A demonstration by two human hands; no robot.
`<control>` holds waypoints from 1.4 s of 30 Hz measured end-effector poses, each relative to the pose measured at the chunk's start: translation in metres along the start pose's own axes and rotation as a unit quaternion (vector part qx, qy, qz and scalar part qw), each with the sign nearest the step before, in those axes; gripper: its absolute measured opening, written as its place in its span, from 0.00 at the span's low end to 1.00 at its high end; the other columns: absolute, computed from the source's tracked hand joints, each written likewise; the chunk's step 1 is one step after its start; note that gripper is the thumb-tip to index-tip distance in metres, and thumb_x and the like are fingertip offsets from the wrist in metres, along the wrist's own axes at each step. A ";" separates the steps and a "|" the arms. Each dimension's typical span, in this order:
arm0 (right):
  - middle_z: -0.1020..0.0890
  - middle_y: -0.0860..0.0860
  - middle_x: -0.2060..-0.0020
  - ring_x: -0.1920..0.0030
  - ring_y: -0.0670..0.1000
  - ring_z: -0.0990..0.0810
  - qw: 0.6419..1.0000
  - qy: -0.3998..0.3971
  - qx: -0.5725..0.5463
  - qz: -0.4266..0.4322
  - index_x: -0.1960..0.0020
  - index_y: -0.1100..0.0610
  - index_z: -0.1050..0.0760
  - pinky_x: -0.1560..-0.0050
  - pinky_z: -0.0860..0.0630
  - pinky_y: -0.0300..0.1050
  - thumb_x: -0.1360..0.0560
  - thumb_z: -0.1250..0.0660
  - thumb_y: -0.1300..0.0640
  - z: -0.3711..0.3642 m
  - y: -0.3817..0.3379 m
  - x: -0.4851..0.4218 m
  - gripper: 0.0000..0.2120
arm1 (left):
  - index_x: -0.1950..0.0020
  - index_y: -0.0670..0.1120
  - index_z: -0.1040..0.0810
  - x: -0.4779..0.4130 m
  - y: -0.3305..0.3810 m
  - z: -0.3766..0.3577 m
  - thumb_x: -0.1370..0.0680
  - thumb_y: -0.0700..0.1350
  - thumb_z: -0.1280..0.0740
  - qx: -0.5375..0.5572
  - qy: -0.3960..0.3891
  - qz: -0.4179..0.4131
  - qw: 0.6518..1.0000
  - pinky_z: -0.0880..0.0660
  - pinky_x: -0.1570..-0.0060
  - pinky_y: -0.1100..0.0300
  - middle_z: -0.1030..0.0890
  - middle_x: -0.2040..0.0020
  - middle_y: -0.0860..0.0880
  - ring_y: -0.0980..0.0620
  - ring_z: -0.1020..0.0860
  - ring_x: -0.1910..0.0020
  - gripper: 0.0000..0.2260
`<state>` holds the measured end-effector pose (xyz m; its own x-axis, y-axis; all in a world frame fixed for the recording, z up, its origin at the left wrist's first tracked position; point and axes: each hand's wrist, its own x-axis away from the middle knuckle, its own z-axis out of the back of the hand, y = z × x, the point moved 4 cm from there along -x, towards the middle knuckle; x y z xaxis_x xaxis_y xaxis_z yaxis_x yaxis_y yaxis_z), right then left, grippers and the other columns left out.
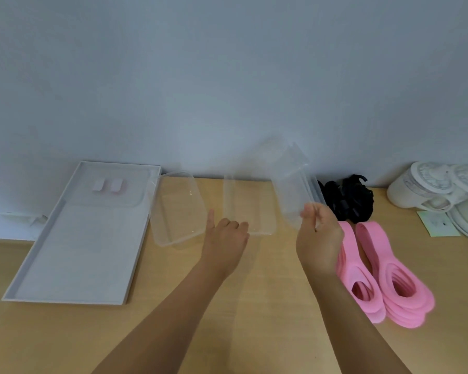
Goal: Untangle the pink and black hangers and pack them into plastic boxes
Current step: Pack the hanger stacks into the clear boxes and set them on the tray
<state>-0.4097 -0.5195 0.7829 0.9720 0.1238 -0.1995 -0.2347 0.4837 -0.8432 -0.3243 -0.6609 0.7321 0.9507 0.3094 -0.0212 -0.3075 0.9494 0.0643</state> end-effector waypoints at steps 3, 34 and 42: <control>0.23 0.57 0.67 0.63 0.59 0.25 1.000 0.006 0.025 0.015 0.61 0.63 0.28 0.57 0.26 0.57 0.22 0.45 0.51 0.002 0.007 -0.003 0.18 | 0.68 0.50 0.19 0.007 -0.010 -0.004 0.37 0.47 0.21 -0.072 0.009 0.015 0.997 0.28 0.46 0.35 0.23 0.73 0.53 0.49 0.21 0.68 0.07; 0.32 0.46 0.70 0.68 0.48 0.32 0.981 -0.156 0.112 0.010 0.66 0.51 0.41 0.44 0.31 0.51 0.21 0.41 0.54 -0.042 0.001 0.005 0.17 | 0.22 0.50 0.55 0.006 0.031 0.002 0.23 0.56 0.38 0.158 0.000 0.079 0.984 0.46 0.29 0.42 0.40 0.26 0.47 0.49 0.39 0.27 0.36; 0.31 0.45 0.70 0.69 0.46 0.32 0.986 -0.152 0.052 -0.033 0.65 0.53 0.37 0.47 0.28 0.56 0.21 0.42 0.54 -0.039 -0.002 -0.005 0.15 | 0.23 0.51 0.59 0.004 0.040 -0.004 0.22 0.50 0.40 0.149 -0.054 0.099 0.982 0.53 0.28 0.42 0.48 0.23 0.51 0.49 0.51 0.24 0.35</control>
<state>-0.4139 -0.5550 0.7658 0.9416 0.3355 0.0273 -0.1853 0.5844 -0.7900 -0.3328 -0.6214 0.7305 0.8773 0.4632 0.1258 -0.4764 0.8084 0.3457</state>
